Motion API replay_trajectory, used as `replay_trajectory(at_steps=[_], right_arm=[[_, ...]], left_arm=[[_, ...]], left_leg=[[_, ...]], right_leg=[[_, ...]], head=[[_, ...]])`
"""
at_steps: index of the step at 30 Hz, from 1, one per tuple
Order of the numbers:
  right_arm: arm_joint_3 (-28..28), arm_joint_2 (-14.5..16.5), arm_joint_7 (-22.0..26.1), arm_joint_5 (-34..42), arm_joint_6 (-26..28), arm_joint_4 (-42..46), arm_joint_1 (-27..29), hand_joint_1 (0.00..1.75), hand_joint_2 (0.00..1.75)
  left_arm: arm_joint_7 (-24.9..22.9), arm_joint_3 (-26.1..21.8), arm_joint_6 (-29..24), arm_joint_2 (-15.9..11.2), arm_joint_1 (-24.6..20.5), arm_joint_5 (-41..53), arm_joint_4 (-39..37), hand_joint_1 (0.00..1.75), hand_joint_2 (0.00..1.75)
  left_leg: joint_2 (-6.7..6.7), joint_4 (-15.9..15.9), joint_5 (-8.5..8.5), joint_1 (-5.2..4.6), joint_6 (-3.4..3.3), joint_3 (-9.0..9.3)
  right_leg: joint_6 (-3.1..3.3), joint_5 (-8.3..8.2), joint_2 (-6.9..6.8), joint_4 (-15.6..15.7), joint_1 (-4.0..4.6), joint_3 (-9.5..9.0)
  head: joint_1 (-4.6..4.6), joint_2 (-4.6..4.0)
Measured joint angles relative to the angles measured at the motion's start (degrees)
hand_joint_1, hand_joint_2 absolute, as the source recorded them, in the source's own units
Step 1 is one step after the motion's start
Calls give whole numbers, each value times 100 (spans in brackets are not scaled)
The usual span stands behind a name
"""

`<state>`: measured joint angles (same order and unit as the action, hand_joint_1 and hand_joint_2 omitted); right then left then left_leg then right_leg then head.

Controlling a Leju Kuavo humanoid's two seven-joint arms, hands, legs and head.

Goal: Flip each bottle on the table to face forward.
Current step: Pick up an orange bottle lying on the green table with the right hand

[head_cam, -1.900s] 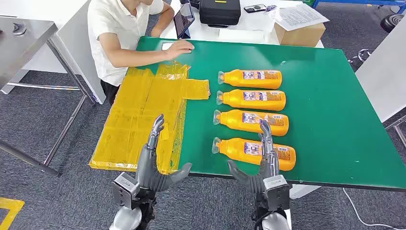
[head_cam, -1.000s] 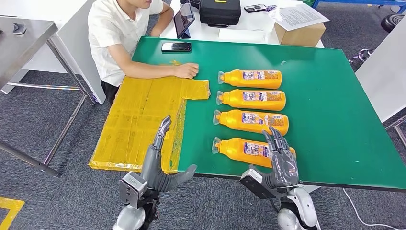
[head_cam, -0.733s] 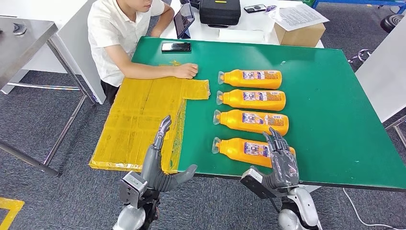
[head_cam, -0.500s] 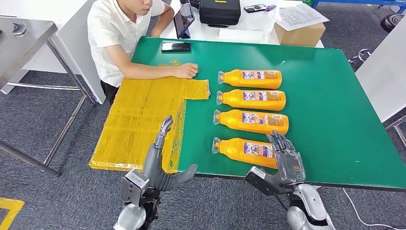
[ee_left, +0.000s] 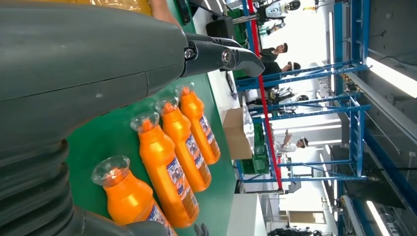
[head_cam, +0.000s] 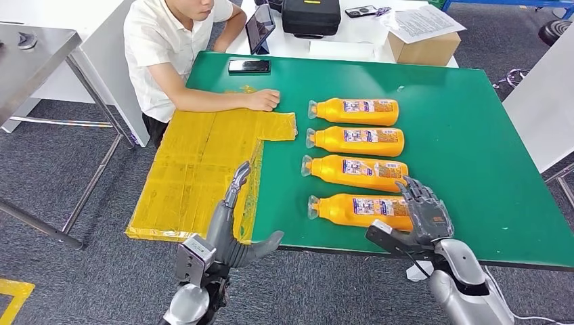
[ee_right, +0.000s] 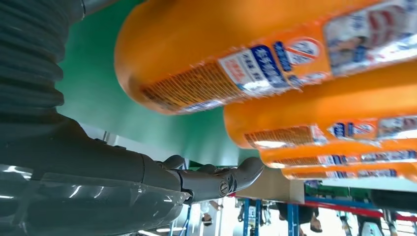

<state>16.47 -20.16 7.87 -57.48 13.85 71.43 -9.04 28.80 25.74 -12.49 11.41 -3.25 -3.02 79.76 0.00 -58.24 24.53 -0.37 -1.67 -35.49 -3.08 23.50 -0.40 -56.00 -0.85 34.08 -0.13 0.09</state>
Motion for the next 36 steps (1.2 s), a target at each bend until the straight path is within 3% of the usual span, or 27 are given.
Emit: replay_trajectory(at_steps=[7,22,36], right_arm=[[120,-214,43,500,-678,-87,-19,0,175],[324,-504,103,983,-1256,-214,-79,0,175],[654,-456,93,726,-969,-833,-682,0,175]], left_arm=[[-40,23,94,2,-23,-14,-11,0,175],[-136,25,226,2,-122,-199,-57,0,175],[-158,68,337,20,-210,-312,-128,0,175]], left_leg=[[0,0,0,0,0,0],[0,0,0,0,0,1],[1,0,-1,0,-1,4]], right_leg=[[0,0,0,0,0,1],[0,0,0,0,0,-1],[-1,-1,0,-1,1,-5]], head=[[-1,0],[-1,0],[0,0]])
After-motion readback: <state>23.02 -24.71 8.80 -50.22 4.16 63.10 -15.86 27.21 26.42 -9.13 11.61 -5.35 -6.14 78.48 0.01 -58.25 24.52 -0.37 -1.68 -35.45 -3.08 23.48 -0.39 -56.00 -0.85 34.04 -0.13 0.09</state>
